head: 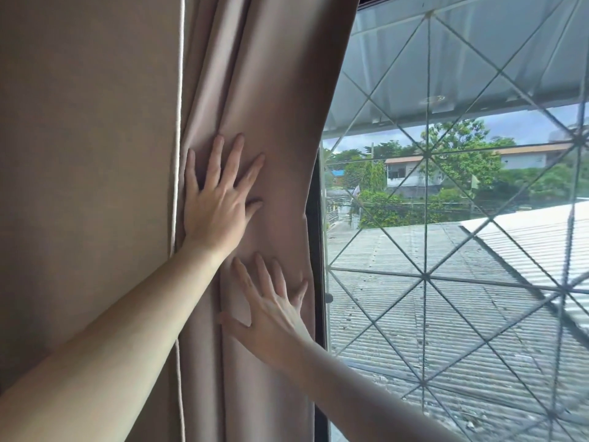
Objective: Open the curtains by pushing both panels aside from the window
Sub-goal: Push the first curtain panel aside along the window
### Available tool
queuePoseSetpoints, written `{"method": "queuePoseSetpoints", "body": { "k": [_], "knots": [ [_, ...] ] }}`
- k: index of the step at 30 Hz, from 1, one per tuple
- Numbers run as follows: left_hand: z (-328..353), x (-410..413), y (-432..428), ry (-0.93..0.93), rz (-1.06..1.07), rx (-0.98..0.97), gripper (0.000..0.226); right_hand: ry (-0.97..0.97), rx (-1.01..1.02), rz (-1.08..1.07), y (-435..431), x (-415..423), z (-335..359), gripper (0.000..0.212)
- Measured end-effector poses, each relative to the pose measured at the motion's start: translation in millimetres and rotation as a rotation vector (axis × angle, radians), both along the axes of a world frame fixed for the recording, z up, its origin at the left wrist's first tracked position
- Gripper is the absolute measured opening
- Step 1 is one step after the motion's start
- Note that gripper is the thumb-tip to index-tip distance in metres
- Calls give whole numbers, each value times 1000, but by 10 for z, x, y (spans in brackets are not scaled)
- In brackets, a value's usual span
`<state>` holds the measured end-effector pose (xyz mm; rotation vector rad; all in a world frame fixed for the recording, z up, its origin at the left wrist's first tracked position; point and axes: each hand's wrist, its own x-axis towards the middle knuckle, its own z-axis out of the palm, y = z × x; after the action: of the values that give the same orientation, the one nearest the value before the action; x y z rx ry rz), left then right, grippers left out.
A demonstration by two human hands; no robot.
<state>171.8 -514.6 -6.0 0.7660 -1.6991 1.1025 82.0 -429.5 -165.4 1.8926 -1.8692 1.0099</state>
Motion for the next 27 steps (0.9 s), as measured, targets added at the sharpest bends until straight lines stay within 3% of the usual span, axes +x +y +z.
{"method": "queuePoseSetpoints", "body": {
  "k": [10,27],
  "knots": [
    [-172,-95,378,67,-61,24,59,47,62,11,383,-181,-127,87],
    [-424,-695,2048,120,-233,93,54,82,147,-68,2238,-1039,-338,79]
  ]
}}
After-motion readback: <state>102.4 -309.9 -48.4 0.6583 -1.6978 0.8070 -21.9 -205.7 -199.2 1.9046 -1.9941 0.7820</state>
